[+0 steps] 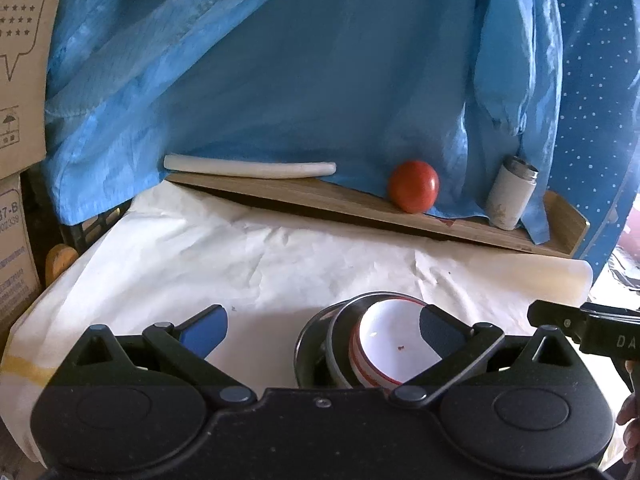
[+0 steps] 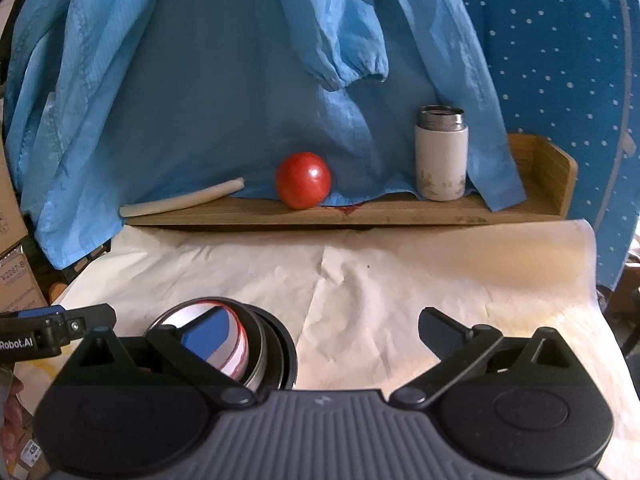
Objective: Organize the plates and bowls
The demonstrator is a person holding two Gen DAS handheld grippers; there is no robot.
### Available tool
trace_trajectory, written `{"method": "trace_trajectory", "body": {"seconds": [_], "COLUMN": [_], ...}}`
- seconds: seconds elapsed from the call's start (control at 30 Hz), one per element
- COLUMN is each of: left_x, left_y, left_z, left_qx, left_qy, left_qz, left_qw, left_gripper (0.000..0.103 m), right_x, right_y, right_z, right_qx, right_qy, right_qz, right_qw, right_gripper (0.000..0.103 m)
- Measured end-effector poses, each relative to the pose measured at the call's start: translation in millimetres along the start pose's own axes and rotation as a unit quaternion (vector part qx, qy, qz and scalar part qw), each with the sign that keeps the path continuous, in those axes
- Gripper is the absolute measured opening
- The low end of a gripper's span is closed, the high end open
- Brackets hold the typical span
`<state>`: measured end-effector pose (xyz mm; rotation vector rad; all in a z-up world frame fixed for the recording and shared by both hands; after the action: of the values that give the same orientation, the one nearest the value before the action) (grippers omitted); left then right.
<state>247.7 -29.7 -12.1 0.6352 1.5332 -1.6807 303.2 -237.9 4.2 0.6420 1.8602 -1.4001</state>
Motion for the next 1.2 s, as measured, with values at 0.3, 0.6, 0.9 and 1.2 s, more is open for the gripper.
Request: {"method": "trace_trajectory", "body": {"seconds": [0.3,0.6,0.9,1.2], "left_x": [9,13,20,31], "left_y": [-16,-29,-43,-58], "left_z": [-4,-20,-31,-40], "left_qx": [0.020,0.025,0.032,0.035], "left_qy": [0.022,0.015,0.025,0.030], "left_qz": [0.015,0.019,0.019,0.016], "left_qw": [0.9994,0.9994,0.9990,0.9988], "left_gripper": [0.102,0.102,0.102,0.102], "right_x": [9,17,27,46], "right_y": [-21,-36,-52,-68], "right_z": [-14,-25,-40,-46], "right_qx": [0.024,0.043,0.055,0.060], "right_qy": [0.006,0.016,0.019,0.023], "right_qz": [0.018,0.031,0.046,0.045], "right_qw": [1.000,0.998,0.997,0.997], "right_gripper": [0.103,0.103,0.103,0.103]}}
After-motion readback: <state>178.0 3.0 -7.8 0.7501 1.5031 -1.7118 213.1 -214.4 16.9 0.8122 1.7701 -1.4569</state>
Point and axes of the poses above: each gripper's, at about its wrist camera, not at the fingertips, and y roughly the way its jaws point, z to its right, x to its underside, the point moved 5 cm from there along y, roughly the way its jaws point, and after that the axes turned 3 degrees about -x, right-handed, at the moved point
